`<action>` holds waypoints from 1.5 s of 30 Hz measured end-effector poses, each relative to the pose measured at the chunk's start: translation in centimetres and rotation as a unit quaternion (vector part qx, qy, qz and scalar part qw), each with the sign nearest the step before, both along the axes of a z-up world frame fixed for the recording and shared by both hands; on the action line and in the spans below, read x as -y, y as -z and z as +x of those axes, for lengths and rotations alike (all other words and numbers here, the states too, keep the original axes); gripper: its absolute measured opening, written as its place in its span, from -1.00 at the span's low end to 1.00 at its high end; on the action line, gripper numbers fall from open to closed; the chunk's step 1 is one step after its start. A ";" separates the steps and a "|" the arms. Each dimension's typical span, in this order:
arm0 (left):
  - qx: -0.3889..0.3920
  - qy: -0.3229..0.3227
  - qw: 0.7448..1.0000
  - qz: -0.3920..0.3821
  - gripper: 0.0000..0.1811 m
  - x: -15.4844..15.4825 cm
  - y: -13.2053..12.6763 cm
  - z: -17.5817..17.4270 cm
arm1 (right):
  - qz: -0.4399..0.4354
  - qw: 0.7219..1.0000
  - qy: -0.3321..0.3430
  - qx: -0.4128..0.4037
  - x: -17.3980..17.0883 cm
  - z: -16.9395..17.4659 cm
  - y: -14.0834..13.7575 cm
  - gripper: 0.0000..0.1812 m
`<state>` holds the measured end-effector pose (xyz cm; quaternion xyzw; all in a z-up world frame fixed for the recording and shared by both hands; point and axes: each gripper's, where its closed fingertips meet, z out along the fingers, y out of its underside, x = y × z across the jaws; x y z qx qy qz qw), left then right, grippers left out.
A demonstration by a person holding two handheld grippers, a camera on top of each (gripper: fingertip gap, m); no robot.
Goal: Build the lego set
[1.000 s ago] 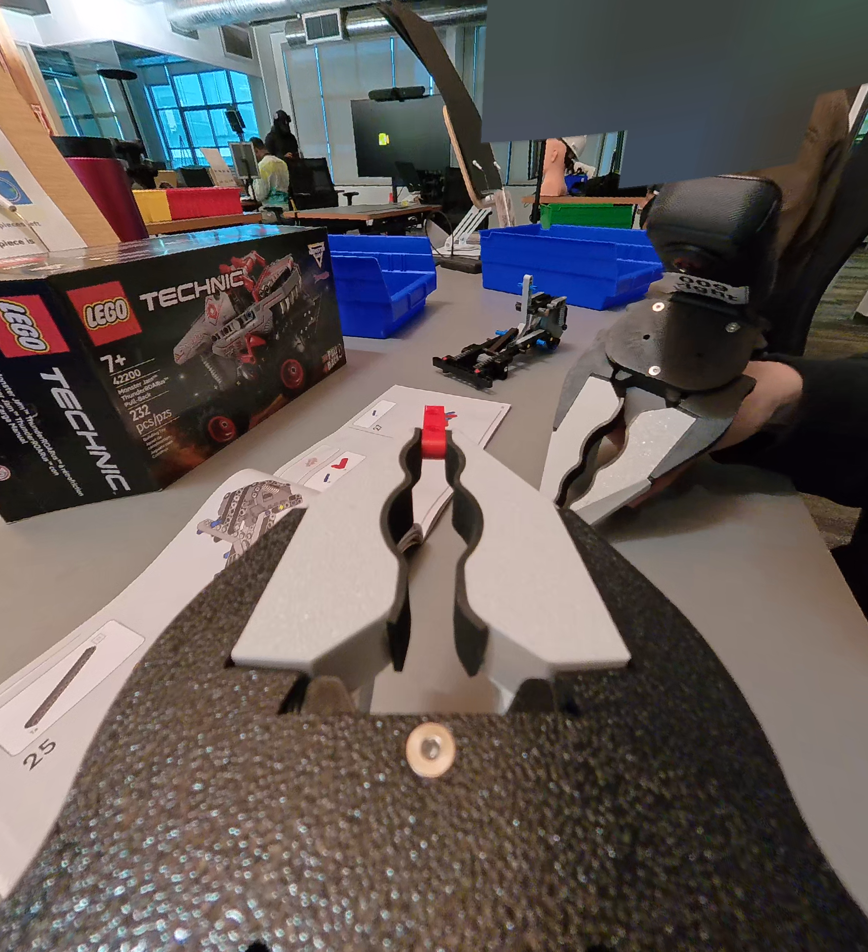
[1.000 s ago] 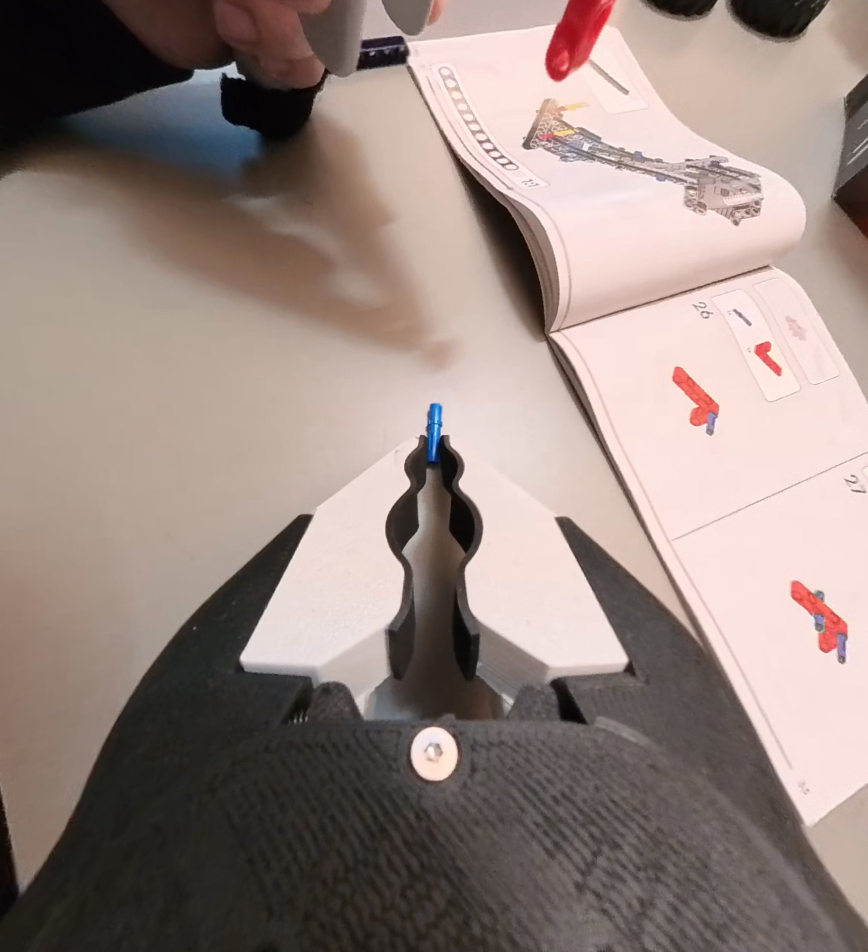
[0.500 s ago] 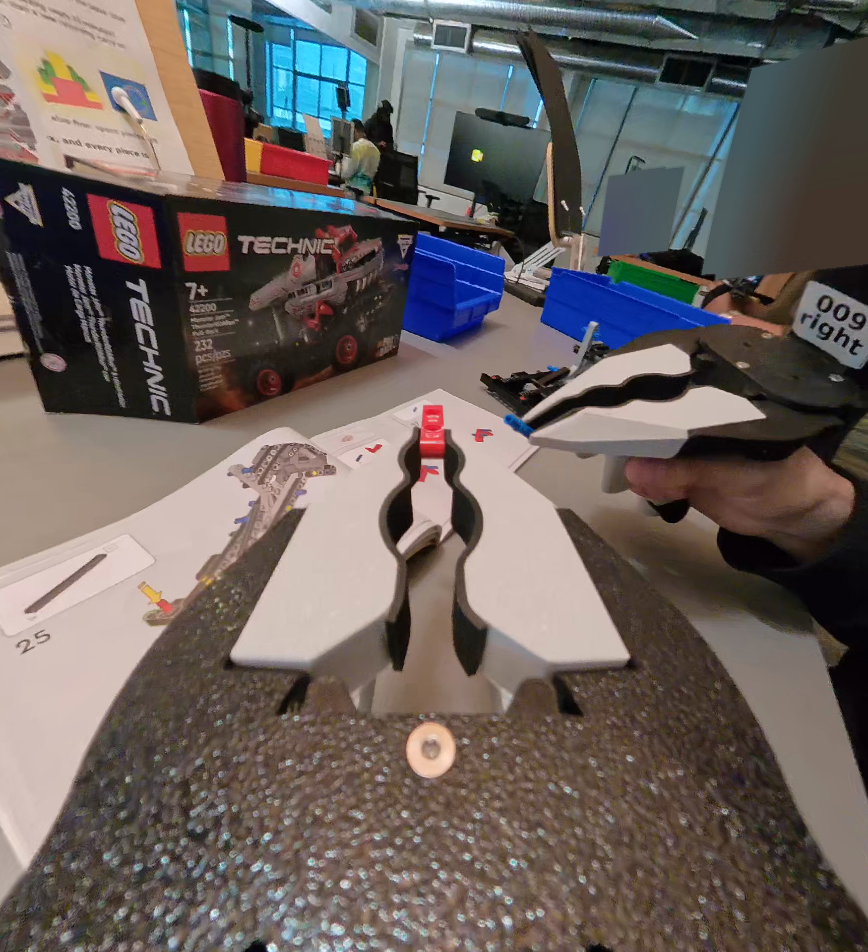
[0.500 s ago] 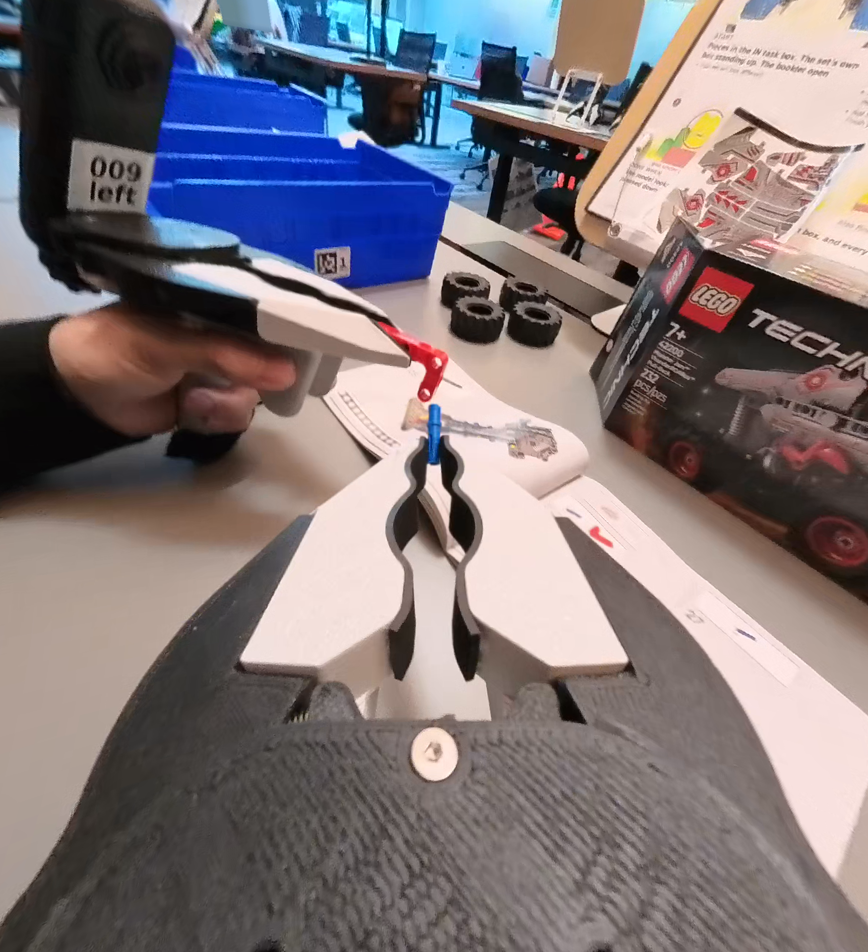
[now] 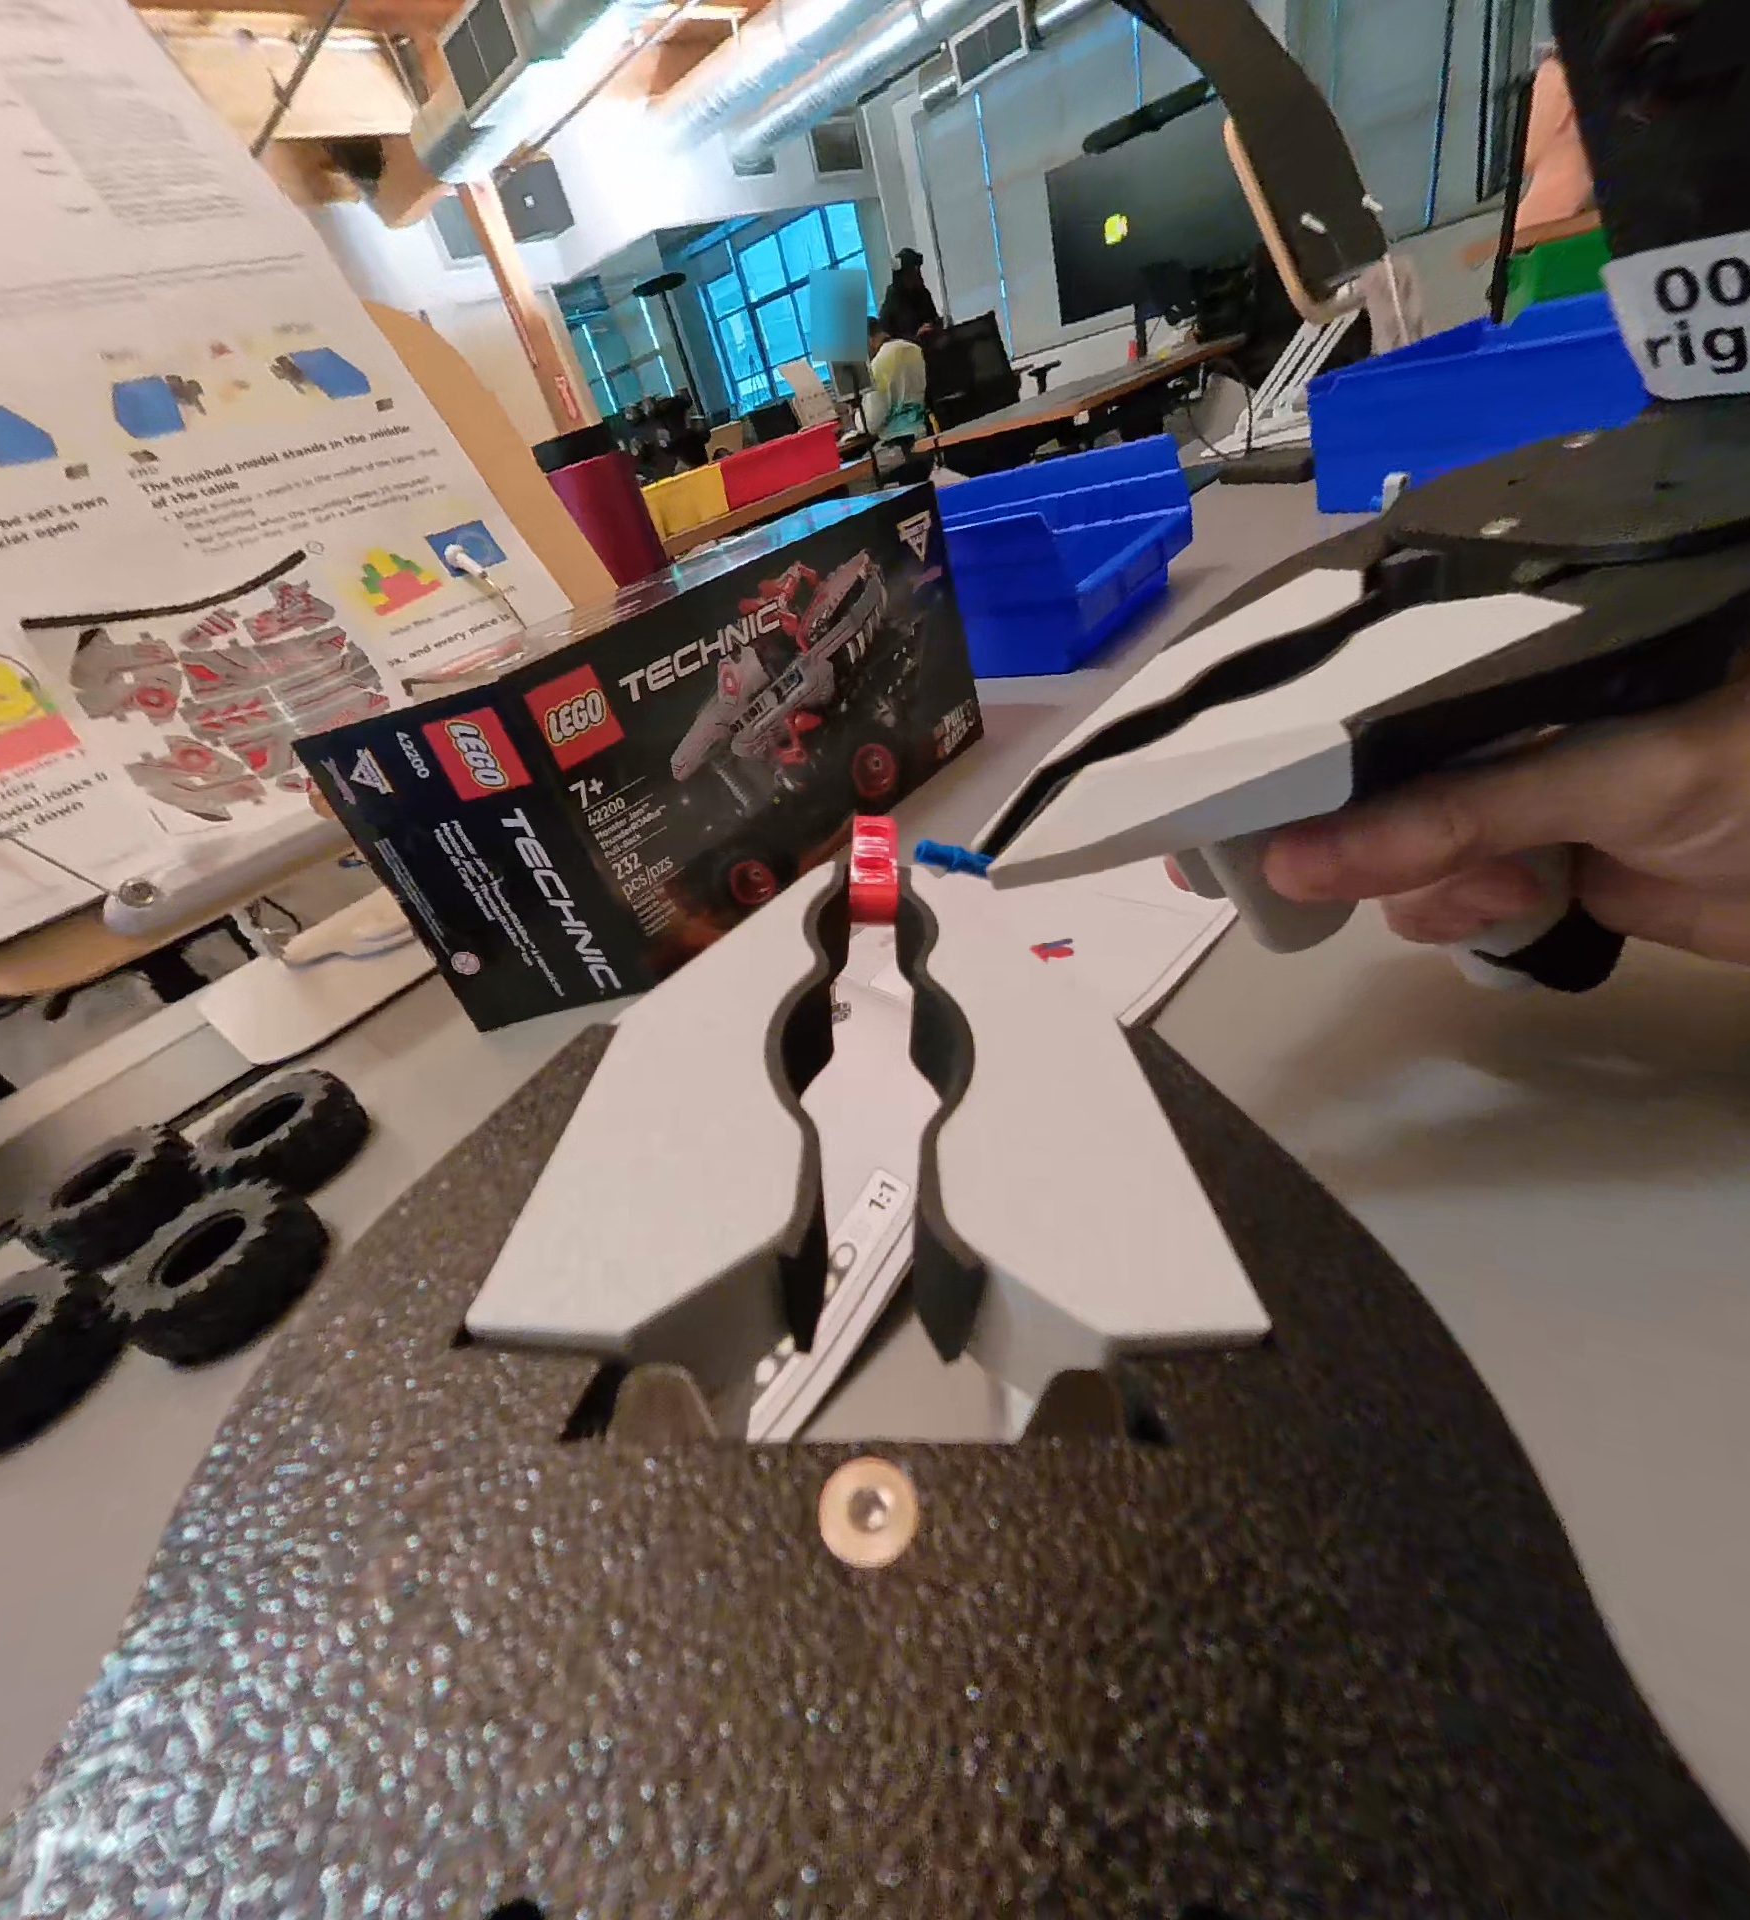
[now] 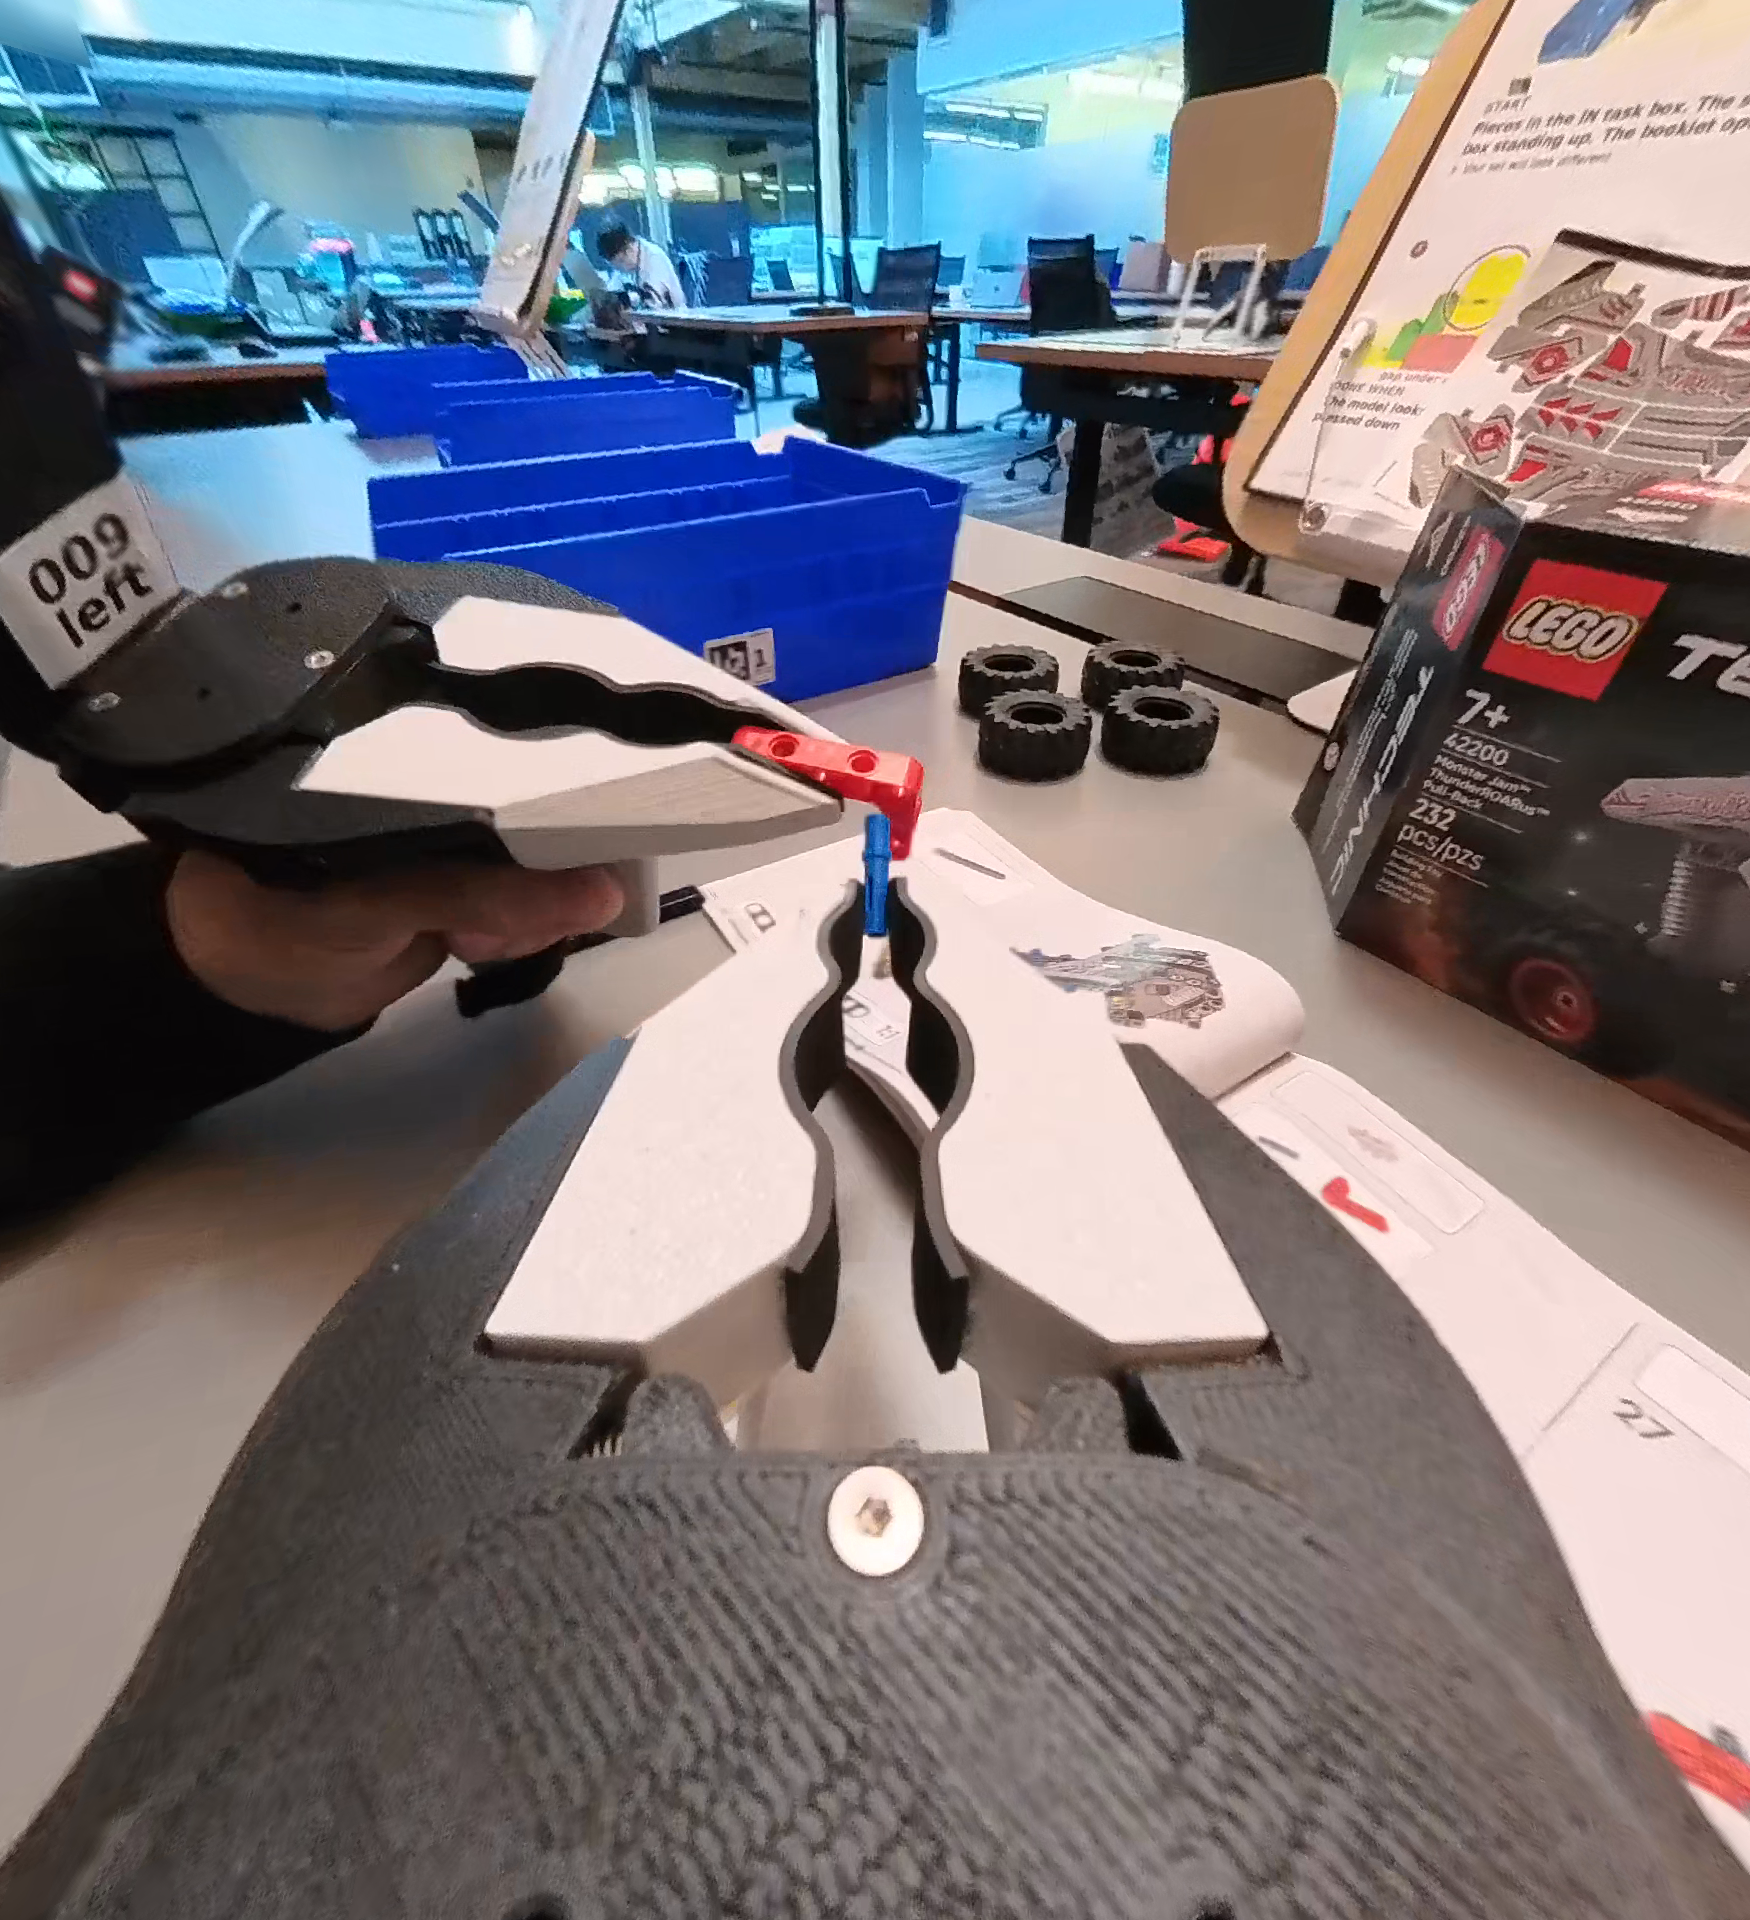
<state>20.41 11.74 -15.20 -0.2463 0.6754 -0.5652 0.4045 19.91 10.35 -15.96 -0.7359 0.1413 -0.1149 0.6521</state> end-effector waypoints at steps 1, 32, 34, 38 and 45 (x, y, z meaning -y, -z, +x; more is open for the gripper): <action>0.001 -0.001 1.000 0.011 -0.95 0.1 0.2 0.0 | 0.006 1.000 -0.005 -0.009 -0.1 -0.1 0.1 -0.97; 0.062 -0.040 0.982 0.175 -0.94 0.5 0.9 -0.1 | -0.007 1.000 0.016 -0.023 0.3 0.4 0.9 -0.97; 0.050 -0.025 0.987 0.149 -0.94 0.8 0.9 -0.2 | -0.030 0.999 0.034 0.009 0.4 0.6 1.0 -0.98; 0.021 -0.026 0.989 0.143 -0.94 1.1 1.7 0.0 | -0.040 0.998 0.034 0.047 -0.2 0.2 0.5 -0.98; 0.035 -0.051 0.989 0.134 -0.95 0.5 1.1 0.3 | -0.028 0.999 0.024 -0.001 0.2 0.5 1.2 -0.98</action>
